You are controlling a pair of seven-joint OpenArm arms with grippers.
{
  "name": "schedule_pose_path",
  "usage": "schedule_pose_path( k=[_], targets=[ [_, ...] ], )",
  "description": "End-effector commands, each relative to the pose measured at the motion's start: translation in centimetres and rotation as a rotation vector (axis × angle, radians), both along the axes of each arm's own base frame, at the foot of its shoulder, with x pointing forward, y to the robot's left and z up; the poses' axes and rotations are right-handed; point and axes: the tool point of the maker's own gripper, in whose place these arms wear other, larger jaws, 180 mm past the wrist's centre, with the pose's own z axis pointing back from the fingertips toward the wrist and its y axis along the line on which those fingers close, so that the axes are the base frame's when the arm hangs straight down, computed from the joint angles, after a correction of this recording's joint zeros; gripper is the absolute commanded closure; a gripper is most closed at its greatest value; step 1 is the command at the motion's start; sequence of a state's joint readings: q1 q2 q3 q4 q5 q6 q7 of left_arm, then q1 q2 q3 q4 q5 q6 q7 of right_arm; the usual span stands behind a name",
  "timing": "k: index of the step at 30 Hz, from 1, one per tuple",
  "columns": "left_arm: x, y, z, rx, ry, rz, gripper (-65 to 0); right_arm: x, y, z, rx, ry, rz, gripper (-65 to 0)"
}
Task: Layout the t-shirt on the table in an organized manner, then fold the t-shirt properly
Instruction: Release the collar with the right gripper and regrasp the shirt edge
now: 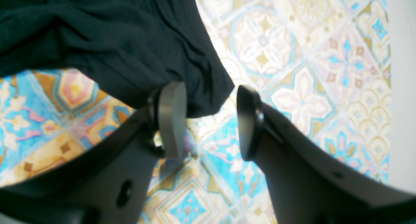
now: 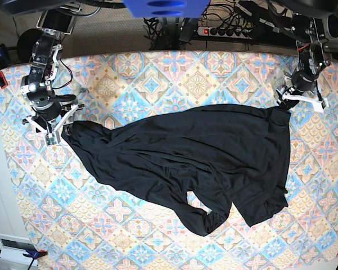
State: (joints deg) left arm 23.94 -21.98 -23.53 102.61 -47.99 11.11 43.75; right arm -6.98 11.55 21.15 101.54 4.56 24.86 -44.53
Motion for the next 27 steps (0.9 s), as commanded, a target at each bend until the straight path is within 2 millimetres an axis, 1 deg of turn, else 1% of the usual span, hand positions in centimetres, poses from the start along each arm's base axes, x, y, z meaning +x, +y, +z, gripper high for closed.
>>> schedule_pose_path(
  k=[1, 8, 12, 14, 16, 21, 24, 27],
  targets=[
    [0.3, 0.2, 1.1, 0.025, -0.028, -0.015, -32.5, 0.8, -0.4, 1.5, -0.013, -0.050, 0.002, -24.8],
    [-1.0, -0.1, 0.2, 0.021, 0.009, -0.023, -32.5, 0.7, -0.4, 1.3, -0.013, -0.045, 0.002, -24.8],
    [-0.9, -1.8, -0.4, 0.000, 0.024, -0.066, -32.5, 0.6, -0.4, 1.2, -0.011, -0.039, 0.002, -24.8],
    [-0.8, -2.0, -0.5, 0.002, 0.021, -0.071, -32.5, 0.6, -0.3, 1.2, -0.011, -0.040, 0.004, -24.8],
    [0.0, -2.0, -0.6, -0.005, 0.009, -0.060, -32.5, 0.6, -0.2, 1.1, -0.010, -0.038, 0.006, -24.8],
    [2.2, -1.1, -2.1, -0.049, 0.014, 0.001, -32.5, 0.6, 0.5, 0.9, 0.015, -0.042, 0.000, -24.8],
    [3.3, -0.8, -2.5, -0.062, 0.012, 0.020, -32.7, 0.7, 0.9, 0.9, 0.020, -0.043, 0.006, -24.8],
    [4.1, -1.5, -3.2, -0.078, 0.025, 0.004, -32.6, 0.7, 0.9, 0.9, 0.021, -0.043, 0.006, -24.8]
  ],
)
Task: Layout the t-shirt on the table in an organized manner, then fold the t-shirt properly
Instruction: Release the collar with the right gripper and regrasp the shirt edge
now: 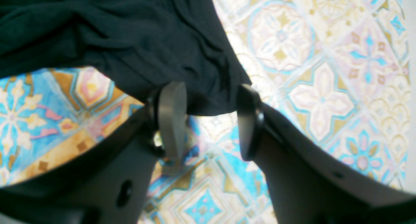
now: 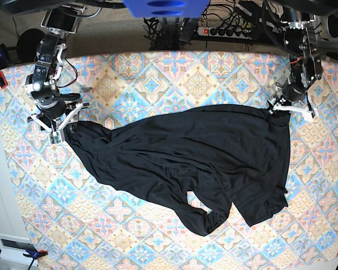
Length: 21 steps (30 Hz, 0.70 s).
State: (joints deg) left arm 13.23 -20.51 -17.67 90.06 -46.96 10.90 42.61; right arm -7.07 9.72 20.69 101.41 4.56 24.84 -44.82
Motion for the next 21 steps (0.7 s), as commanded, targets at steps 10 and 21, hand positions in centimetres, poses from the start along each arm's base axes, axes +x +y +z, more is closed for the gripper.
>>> schedule_pose_path(
  k=[10, 21],
  targets=[
    [1.7, -0.4, -1.7, -0.062, 0.028, 0.032, -29.3, -0.8, -0.3, 0.1, -0.011, -0.006, 0.003, -24.8],
    [2.0, 1.9, -0.6, 0.030, 0.035, -0.018, -0.2, 0.1, -0.6, 0.5, -0.003, -0.019, -0.010, -24.9]
  ],
)
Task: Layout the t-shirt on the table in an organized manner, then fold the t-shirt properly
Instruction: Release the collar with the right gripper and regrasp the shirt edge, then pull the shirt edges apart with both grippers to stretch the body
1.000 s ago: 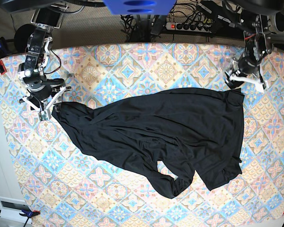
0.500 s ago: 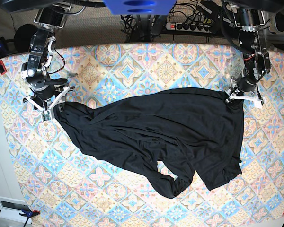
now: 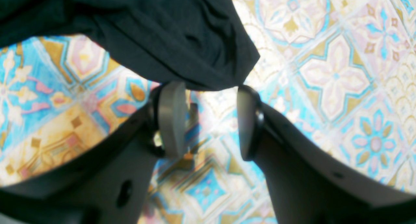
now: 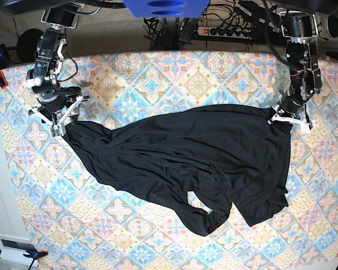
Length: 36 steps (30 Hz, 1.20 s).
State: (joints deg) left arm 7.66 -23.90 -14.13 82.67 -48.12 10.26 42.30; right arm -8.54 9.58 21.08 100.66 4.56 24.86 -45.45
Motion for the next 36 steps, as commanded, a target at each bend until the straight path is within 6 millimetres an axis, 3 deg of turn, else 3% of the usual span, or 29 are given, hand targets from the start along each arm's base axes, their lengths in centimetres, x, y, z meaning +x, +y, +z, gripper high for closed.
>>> schedule_pose_path(
  k=[1, 5, 13, 19, 20, 27, 31, 36],
  targets=[
    [-0.2, 1.1, 0.3, 0.030, 0.010, 0.001, -0.1, 1.8, -0.5, 1.9, -0.005, -0.070, -0.001, -24.9],
    [-0.1, 2.8, 1.1, 0.072, 0.009, -0.001, 0.0, 2.8, -0.9, 1.1, 0.013, -0.044, -0.021, -24.9],
    [-1.0, 8.4, 3.5, 0.128, -0.023, 0.116, 0.0, 3.3, -1.0, 1.0, 0.019, -0.040, -0.027, -24.9],
    [-0.9, 9.9, 4.7, 0.172, -0.032, 0.115, 0.0, 2.3, -0.5, 0.7, 0.008, -0.027, -0.007, -24.9],
    [-0.9, 10.2, 4.8, 0.179, -0.031, 0.117, 0.0, 1.8, -0.2, 0.6, 0.003, -0.020, 0.005, -24.9],
    [-0.9, 11.5, 5.7, 0.188, -0.052, 0.151, 0.0, -1.1, 7.1, -2.0, 0.004, 0.053, 0.271, -24.9],
    [-2.2, 12.8, 5.8, 0.195, -0.044, 0.192, 0.0, -1.2, 7.7, -2.2, -0.094, 0.054, 0.363, -24.9],
    [-2.7, 13.3, 5.8, 0.199, -0.042, 0.206, 0.0, 0.1, 6.0, -1.6, -0.211, 0.036, 0.360, -24.9]
  ],
)
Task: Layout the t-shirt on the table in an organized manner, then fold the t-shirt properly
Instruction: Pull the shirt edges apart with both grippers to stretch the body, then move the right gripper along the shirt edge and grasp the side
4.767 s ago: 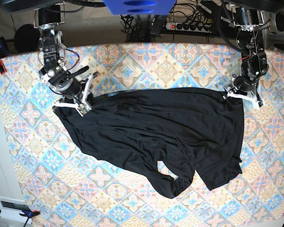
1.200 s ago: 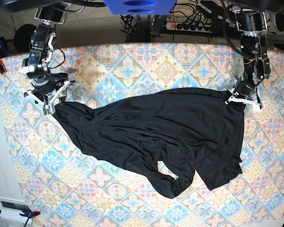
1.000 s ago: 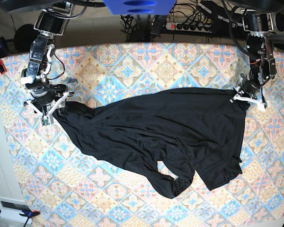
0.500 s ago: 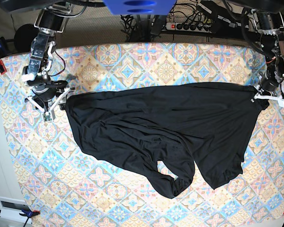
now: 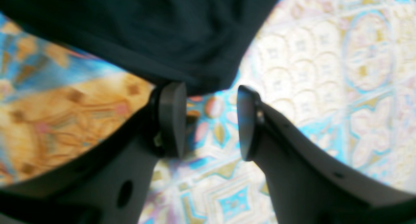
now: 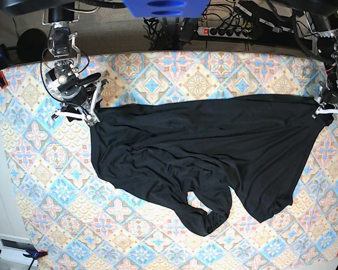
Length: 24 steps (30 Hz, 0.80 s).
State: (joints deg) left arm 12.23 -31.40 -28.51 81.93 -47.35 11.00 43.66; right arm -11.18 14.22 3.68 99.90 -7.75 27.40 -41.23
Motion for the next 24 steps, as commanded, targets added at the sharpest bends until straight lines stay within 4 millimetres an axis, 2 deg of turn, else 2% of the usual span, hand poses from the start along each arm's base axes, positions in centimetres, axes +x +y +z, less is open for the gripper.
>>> schedule_pose_path(
  k=[1, 8, 14, 21, 24],
  targets=[
    [0.6, 1.1, 1.5, 0.040, -0.033, -0.003, 0.0, 2.2, 0.0, 2.2, 0.007, -0.087, 0.003, -24.9],
    [-0.2, 0.9, 1.0, 0.037, -0.013, -0.005, 0.0, 7.5, -2.6, 6.6, -0.023, -0.194, -0.072, -24.9],
    [-0.7, 0.8, 0.6, 0.034, 0.000, -0.004, 0.0, 9.3, -3.5, 5.8, -0.015, -0.160, -0.108, -24.9],
    [-0.7, 0.8, 0.6, 0.034, 0.000, -0.004, 0.0, 11.8, -3.1, 5.1, 0.109, -0.133, -0.140, -24.9],
    [-0.7, 0.8, 0.6, 0.034, 0.000, -0.004, 0.0, 12.3, -3.0, 4.3, 0.148, -0.109, -0.155, -24.9]
  ],
)
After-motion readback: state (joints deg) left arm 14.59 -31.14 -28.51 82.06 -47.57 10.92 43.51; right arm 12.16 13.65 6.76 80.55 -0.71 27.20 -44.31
